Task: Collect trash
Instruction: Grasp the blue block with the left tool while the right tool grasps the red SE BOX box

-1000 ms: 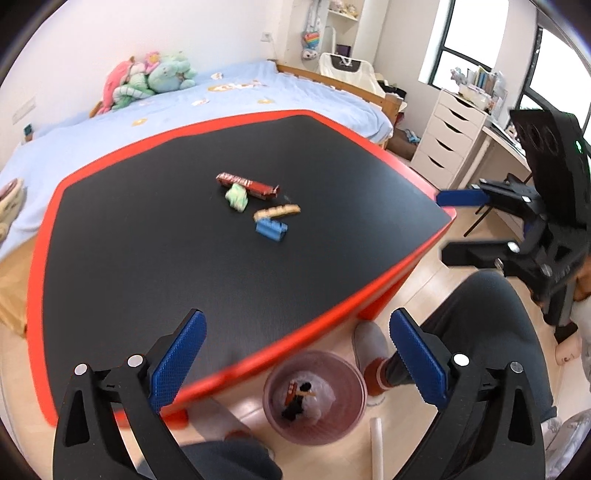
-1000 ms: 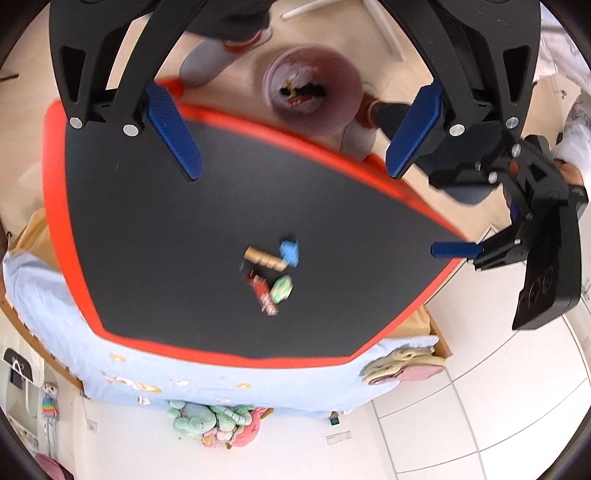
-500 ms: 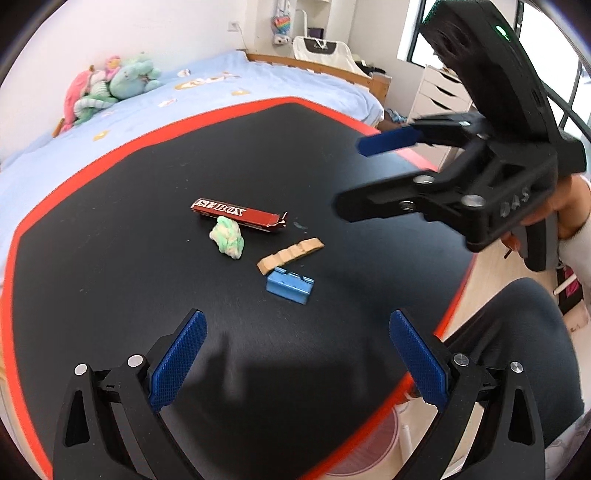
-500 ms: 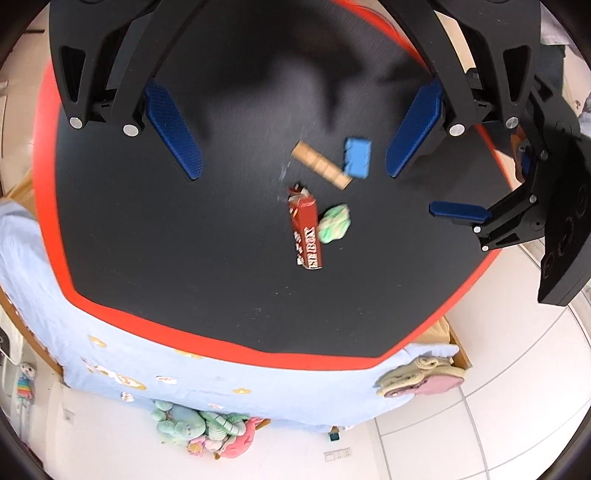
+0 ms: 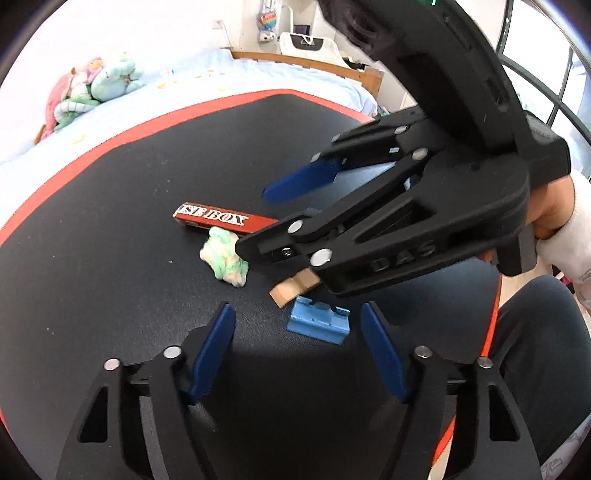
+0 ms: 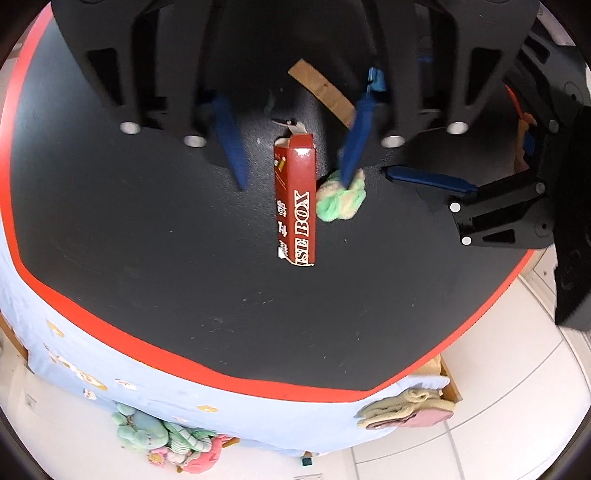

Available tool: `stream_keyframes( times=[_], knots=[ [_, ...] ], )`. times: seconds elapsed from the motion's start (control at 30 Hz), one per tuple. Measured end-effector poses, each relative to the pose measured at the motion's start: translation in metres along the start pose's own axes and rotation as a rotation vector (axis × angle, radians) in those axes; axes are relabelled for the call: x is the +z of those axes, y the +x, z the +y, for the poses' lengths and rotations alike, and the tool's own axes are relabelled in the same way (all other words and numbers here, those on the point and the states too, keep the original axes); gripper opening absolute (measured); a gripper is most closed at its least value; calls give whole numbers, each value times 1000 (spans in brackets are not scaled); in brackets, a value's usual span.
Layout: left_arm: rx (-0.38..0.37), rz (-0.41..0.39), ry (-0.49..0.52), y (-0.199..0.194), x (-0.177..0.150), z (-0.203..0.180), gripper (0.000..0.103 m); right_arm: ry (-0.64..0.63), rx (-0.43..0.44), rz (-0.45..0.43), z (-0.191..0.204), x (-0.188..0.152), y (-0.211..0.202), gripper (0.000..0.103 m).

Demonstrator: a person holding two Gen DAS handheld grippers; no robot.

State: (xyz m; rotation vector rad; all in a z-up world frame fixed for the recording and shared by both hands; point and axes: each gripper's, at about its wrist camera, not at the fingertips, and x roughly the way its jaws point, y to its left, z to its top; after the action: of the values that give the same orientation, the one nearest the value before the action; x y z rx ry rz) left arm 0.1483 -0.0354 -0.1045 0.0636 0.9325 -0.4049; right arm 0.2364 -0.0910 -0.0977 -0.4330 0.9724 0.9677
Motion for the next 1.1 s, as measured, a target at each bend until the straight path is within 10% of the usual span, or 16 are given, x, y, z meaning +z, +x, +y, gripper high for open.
stream_keyframes(
  times=[0.17,1.1],
  knots=[
    [2,2,9,-3,-1,-6,33,-1,2,-9,-1,-2,1,22],
    [83,-41,-143,-124,-46,-58,33,67,6,-135,80,-100,-156,19]
  ],
)
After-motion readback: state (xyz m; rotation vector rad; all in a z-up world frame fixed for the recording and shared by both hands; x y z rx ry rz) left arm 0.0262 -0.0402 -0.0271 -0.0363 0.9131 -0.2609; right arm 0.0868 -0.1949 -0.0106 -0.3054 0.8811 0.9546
